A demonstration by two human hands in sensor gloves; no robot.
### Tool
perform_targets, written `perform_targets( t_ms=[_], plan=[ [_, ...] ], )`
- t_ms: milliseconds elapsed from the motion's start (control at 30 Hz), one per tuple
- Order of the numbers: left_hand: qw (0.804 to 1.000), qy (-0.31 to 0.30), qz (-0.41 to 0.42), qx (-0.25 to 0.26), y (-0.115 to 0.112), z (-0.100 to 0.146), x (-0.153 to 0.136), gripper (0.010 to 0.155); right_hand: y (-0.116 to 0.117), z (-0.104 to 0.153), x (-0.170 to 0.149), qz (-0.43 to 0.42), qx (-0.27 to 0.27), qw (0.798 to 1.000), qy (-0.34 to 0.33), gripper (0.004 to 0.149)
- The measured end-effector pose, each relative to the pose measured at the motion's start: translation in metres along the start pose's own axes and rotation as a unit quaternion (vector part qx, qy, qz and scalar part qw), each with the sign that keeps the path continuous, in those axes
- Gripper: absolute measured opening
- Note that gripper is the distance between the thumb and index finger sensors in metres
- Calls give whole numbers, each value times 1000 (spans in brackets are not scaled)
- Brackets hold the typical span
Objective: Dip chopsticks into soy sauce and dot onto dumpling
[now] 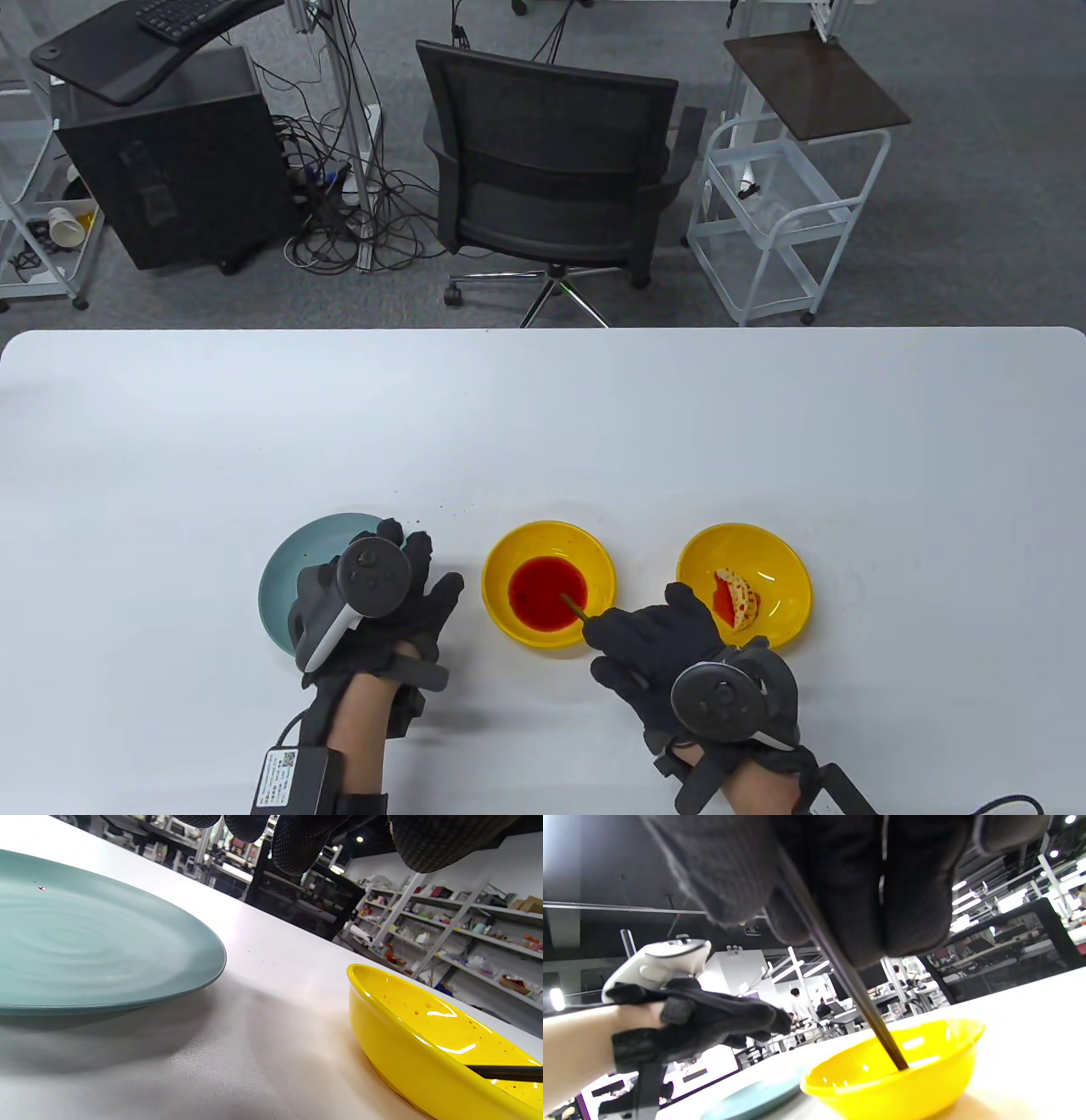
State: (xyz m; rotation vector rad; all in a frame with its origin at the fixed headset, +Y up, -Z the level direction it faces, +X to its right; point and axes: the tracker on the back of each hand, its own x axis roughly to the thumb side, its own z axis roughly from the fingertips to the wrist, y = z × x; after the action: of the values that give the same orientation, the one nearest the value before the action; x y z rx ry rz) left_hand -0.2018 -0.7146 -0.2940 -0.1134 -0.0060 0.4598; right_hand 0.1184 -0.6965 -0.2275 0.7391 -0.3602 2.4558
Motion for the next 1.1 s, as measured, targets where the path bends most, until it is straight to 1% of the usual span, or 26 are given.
perform_targets(
  t_ms=[100, 267, 500, 700, 1000, 1100],
  plan=[
    [1000, -1, 1, -1, -1, 0, 0, 78, 3, 0, -3, -2, 8, 1000, 7, 48],
    [1000, 1, 2, -4, -1, 0, 0, 78, 5, 0, -7, -38, 28, 999, 27, 51],
    [1000, 5, 3, -6, 0, 0, -2, 78, 6, -1, -5, -34, 38, 998, 24, 51],
    [1000, 7, -10, -5, 0, 0, -1, 78, 6, 0, -6, -44, 39, 998, 29, 52],
    [1000, 10, -8, -11, 0, 0, -1, 78, 5, 0, -7, -53, 43, 997, 35, 53],
    [1000, 10, -9, -11, 0, 0, -1, 78, 3, 0, -9, -66, 36, 997, 33, 54]
  ],
)
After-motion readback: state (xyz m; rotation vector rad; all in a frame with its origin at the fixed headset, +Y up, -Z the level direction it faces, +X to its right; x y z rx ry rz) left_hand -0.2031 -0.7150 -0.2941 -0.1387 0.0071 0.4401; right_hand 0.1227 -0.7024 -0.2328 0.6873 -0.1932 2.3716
